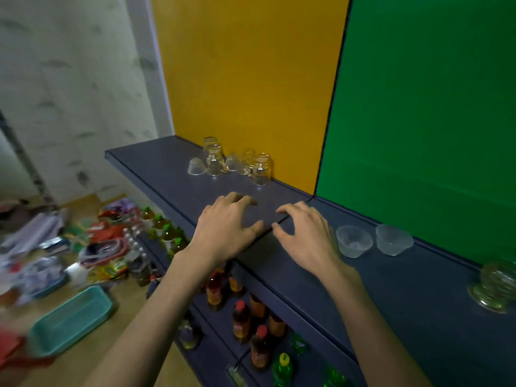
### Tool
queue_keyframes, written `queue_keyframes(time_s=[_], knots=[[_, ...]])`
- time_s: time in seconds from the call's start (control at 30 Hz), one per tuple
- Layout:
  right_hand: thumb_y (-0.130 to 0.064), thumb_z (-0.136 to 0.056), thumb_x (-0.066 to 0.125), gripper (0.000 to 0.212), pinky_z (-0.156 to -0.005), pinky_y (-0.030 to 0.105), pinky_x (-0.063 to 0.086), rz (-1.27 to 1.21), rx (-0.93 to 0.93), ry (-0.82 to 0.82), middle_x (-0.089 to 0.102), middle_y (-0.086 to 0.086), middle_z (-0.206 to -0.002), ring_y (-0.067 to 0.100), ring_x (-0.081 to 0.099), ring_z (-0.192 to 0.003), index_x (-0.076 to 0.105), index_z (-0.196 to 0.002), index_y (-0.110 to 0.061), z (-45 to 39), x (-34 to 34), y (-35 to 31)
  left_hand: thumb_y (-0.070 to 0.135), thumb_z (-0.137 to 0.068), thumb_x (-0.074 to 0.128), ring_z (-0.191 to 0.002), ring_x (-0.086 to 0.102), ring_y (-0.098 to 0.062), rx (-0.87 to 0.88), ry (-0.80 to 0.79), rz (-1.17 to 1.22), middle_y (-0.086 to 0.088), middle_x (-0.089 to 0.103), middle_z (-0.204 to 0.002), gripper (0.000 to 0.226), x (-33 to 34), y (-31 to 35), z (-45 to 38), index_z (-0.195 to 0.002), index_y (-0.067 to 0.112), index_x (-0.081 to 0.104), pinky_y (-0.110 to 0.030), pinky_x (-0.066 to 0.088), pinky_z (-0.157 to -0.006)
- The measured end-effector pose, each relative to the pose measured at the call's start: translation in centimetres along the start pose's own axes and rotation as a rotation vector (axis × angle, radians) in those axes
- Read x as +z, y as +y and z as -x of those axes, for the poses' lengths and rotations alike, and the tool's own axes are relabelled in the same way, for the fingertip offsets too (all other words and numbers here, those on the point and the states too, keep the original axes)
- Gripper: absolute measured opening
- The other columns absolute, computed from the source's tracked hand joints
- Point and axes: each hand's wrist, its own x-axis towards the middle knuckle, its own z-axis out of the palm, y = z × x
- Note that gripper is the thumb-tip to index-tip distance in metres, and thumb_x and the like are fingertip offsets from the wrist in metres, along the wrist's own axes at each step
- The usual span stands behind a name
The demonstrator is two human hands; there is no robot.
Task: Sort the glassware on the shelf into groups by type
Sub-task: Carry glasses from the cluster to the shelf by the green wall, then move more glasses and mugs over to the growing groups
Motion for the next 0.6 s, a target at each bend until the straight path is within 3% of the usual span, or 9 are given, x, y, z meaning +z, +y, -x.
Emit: queue_keyframes(time_s=[0.23, 0.6], knots=[[-0.042, -0.097, 0.055, 0.035, -0.097, 0.038, 0.041, -0.028, -0.078, -0.031, 0.056, -0.006, -0.132, 0.018, 0.05, -0.123, 0.056, -0.13, -0.031, -2.1, 3.9, -7.2, 0.062, -0.091, 0.047, -0.124, 0.051, -0.022, -0.045, 0.048, -0.094, 0.003, 0.053, -0.139, 0.055, -2.5, -7.5, 1.9, -0.137, 0.032, 0.051, -0.042, 0.045, -0.095], [-0.043, -0.097, 0.055, 0.036, -0.099, 0.037, 0.041, 0.026, -0.02, -0.018, 0.054, -0.007, -0.133, 0.018, 0.049, -0.124, 0.056, -0.131, -0.032, -7.1, 11.9, -19.9, 0.061, -0.092, 0.046, -0.126, 0.05, -0.022, -0.016, 0.042, -0.072, 0.002, 0.052, -0.141, 0.055, -6.0, -23.8, 1.3, -0.139, 0.032, 0.049, -0.041, 0.046, -0.095]])
